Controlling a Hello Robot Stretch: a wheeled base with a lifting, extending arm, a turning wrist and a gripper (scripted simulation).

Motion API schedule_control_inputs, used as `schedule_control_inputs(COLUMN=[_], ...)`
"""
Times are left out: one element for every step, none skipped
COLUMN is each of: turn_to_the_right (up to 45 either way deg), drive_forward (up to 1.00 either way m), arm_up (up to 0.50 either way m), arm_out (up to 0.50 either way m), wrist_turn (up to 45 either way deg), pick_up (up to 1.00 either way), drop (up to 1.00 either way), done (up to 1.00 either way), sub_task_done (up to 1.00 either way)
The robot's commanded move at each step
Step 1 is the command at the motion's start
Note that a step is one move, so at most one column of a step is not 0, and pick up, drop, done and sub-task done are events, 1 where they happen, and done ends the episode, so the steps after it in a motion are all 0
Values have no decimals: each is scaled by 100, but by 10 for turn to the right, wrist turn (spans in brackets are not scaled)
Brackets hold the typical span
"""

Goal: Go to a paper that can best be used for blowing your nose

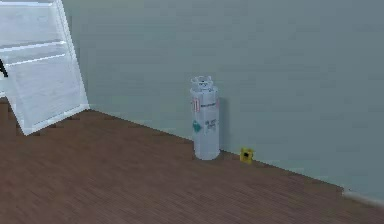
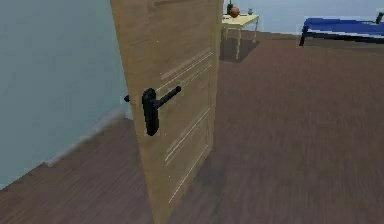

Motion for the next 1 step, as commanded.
schedule_control_inputs(turn_to_the_right=[-120], drive_forward=[0], arm_up=[0], arm_out=[0], wrist_turn=[0], pick_up=[0], drop=[0], done=[0], sub_task_done=[0])
